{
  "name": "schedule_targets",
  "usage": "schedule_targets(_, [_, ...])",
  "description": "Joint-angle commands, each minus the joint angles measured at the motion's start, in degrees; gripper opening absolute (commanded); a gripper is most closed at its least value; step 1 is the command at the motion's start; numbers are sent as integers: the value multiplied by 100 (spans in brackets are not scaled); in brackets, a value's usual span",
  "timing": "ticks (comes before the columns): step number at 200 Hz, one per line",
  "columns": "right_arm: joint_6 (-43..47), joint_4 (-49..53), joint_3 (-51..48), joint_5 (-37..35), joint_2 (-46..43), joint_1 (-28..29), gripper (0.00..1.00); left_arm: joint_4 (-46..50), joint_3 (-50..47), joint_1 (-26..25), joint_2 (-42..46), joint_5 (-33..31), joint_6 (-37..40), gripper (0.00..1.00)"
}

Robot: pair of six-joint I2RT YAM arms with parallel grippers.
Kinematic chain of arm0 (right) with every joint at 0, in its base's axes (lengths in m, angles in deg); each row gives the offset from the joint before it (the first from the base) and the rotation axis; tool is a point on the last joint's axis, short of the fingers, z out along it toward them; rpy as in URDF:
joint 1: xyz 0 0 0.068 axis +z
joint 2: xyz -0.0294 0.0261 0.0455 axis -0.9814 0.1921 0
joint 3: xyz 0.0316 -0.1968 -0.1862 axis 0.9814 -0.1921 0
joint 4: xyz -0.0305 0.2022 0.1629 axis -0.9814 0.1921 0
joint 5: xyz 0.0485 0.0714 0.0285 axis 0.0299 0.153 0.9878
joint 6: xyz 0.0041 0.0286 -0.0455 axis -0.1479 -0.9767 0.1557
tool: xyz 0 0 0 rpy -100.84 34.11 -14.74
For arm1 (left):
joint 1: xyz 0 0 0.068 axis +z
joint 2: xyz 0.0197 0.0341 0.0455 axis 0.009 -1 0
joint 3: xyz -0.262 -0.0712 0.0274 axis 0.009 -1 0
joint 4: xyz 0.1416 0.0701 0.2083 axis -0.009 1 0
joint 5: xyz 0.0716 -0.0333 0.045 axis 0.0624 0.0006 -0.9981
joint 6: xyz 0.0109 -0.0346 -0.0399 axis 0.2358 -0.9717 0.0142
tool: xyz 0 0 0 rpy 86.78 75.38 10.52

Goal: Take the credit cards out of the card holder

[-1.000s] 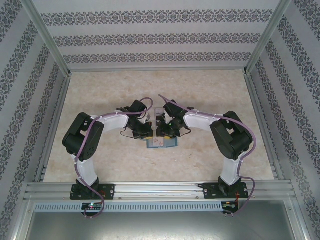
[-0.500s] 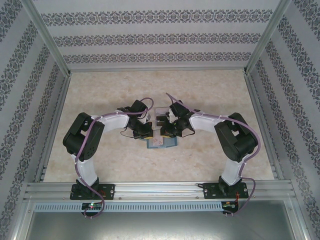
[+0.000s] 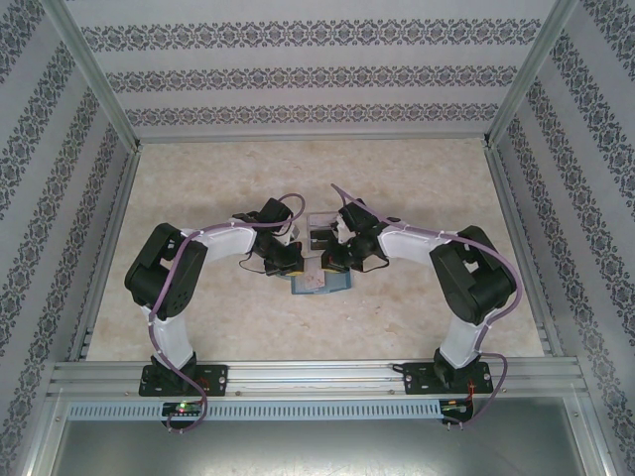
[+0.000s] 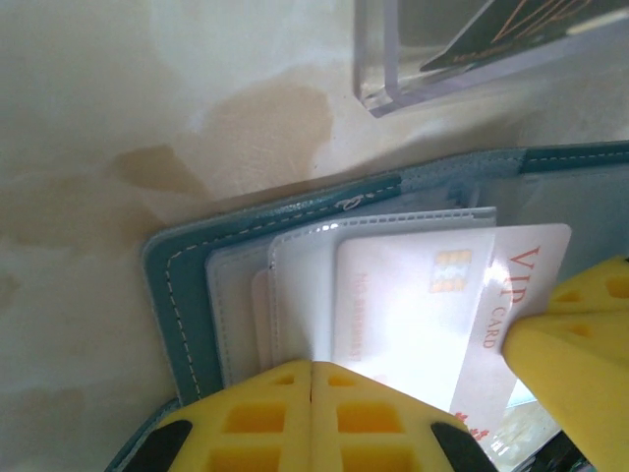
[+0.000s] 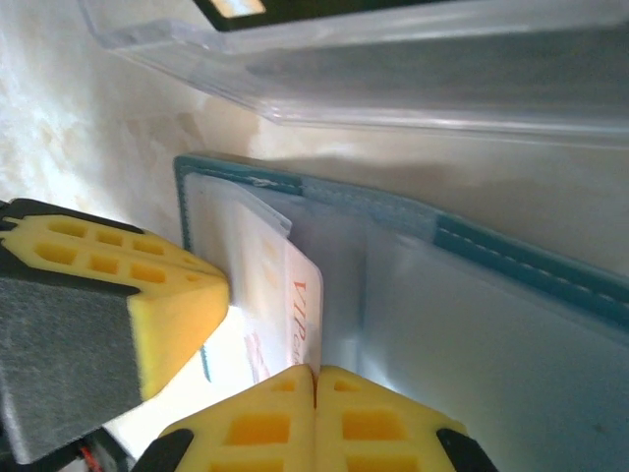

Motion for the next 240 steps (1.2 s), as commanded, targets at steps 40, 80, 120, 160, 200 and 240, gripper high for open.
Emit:
schedule_targets(40, [573, 1192, 272, -1011, -244, -57, 0, 350, -21, -104, -238, -261, 129, 0])
schedule_targets(80, [750, 1545, 432, -1343, -229, -26, 0, 352, -20, -110, -246, -257, 132, 0])
schedule_targets(120, [805, 1725, 524, -1572, -239, 26, 0, 352, -23, -104, -246, -264, 132, 0])
schedule_targets(160, [832, 1863, 629, -1738, -241, 122, 0, 365, -28, -102, -228, -264, 118, 0])
schedule_targets(200, [786, 1905, 722, -1824, -266, 230, 1, 378, -36, -99, -210, -279, 119, 0])
schedule_targets(240, [625, 1727, 748, -1517, -247, 320, 3, 378, -25, -105, -202, -273, 101, 0])
